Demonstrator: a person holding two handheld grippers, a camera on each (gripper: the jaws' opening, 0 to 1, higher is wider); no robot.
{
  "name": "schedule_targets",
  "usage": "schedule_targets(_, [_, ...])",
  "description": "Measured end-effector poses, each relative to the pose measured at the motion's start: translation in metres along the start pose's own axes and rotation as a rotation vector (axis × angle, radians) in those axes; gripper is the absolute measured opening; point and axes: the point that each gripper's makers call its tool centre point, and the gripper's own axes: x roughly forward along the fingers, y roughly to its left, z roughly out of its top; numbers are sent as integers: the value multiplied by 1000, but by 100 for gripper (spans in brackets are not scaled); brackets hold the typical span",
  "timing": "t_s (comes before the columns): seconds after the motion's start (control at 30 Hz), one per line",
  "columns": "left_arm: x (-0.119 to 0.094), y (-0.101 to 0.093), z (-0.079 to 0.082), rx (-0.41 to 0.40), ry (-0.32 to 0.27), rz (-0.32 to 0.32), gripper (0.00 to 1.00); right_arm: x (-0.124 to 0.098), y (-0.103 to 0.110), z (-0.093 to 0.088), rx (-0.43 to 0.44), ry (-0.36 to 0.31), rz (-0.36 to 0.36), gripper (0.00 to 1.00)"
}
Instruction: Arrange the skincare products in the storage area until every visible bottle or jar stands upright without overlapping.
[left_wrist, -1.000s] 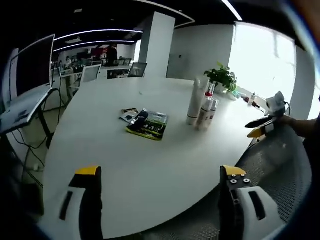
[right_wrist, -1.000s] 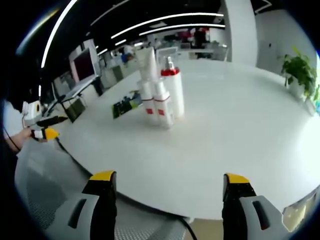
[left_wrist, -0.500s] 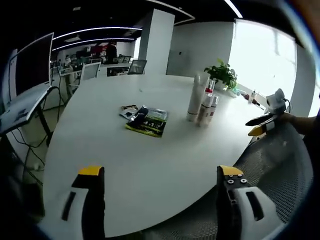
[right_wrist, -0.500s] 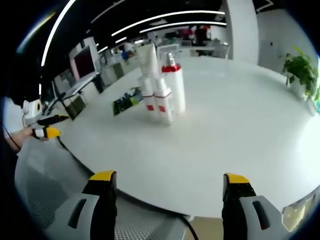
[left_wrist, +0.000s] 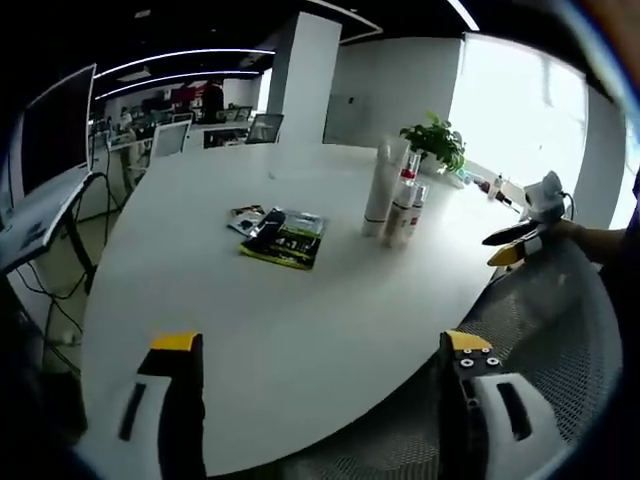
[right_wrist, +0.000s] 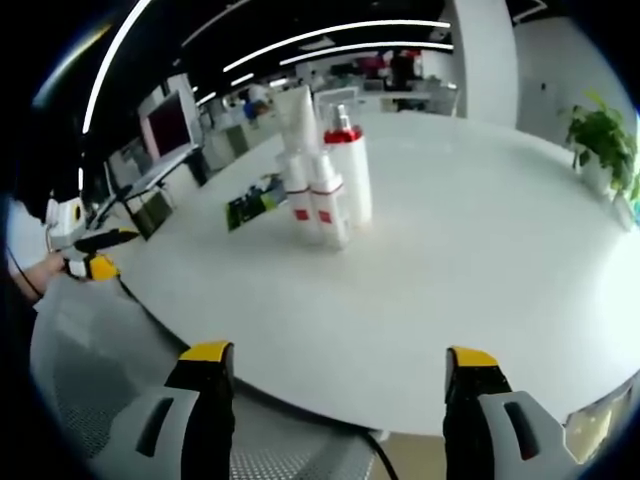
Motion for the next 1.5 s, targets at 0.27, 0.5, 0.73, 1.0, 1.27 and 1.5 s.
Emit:
schedule_targets(0.27, [6, 10, 23, -25, -1, -42, 93, 0, 0, 1, 6, -9, 0, 90])
schedule_targets(0.5, [29, 28, 44, 33, 23, -69, 92, 0, -1, 1, 11, -8, 2, 90])
schedule_targets(0.73, [58, 34, 50, 78, 89, -124, 87, 1, 0, 0, 12, 0, 6, 90])
schedule_targets(1.0, [92, 42, 58, 57, 118, -151, 82, 1, 1, -1, 13, 8, 12, 89])
schedule_targets(1.27, [120, 51, 60, 45, 150, -152, 74, 2, 2, -3, 16, 13, 19, 89])
schedule_targets(1.5, [139, 69, 56, 45, 210, -143, 67, 2, 3, -4, 17, 19, 25, 88])
